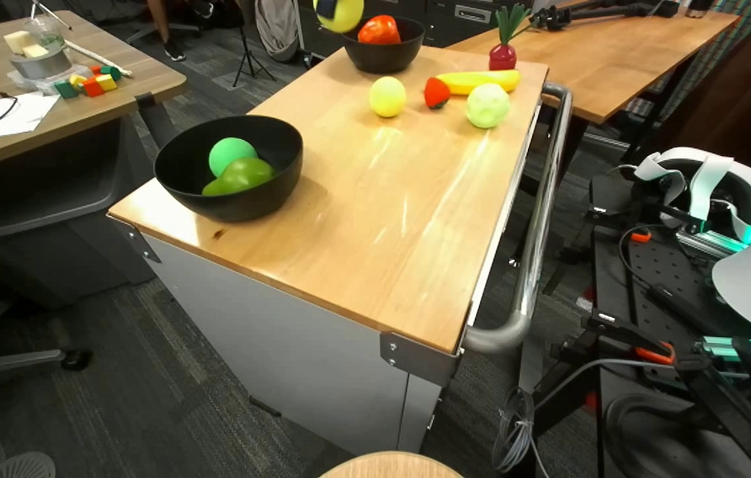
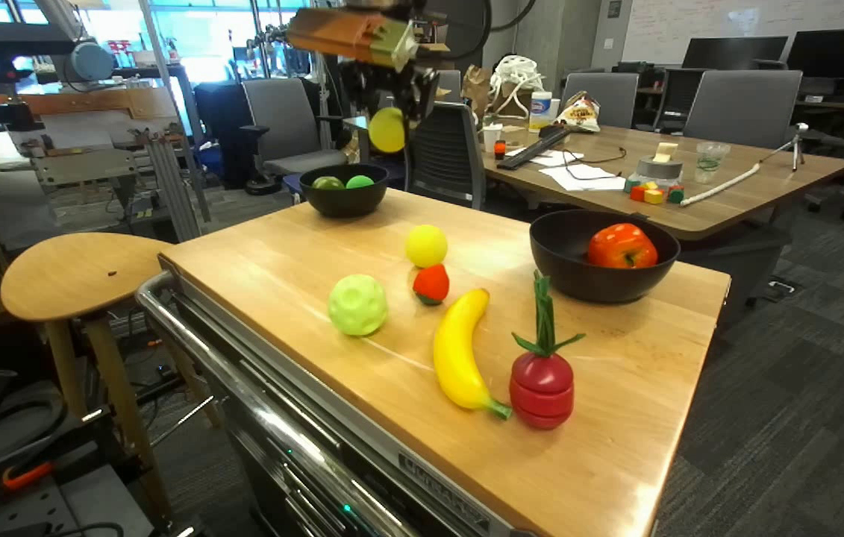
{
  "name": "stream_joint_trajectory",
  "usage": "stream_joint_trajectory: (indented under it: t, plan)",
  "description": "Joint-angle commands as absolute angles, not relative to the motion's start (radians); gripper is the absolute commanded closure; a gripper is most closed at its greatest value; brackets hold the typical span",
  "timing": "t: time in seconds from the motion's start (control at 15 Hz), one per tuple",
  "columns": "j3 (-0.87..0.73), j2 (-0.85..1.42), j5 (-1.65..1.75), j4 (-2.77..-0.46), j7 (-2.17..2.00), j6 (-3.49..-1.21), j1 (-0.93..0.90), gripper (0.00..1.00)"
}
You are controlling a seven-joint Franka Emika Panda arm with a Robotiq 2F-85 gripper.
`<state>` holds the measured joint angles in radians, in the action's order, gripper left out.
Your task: Put the fruits in the bowls
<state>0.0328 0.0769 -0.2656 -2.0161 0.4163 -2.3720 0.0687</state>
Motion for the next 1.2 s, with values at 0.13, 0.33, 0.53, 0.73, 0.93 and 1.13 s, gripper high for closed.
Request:
stream_joint_trajectory:
  t: [0.13, 0.33, 0.53, 0.73, 0.93, 1.13]
  plan:
    - [-0.091, 0.204, -0.311, -1.768, 0.382, -2.272, 0.167, 0.73]
    - [-0.132, 0.319, -0.34, -1.683, 0.386, -2.229, 0.246, 0.73]
    - [-0.112, 0.442, -0.419, -1.594, 0.405, -2.212, 0.33, 0.73]
    - [-0.075, 0.522, -0.458, -1.529, 0.411, -2.203, 0.378, 0.73]
    - [-0.054, 0.566, -0.433, -1.473, 0.385, -2.173, 0.39, 0.23]
    - [-0.058, 0.549, -0.376, -1.455, 0.355, -2.072, 0.37, 0.16]
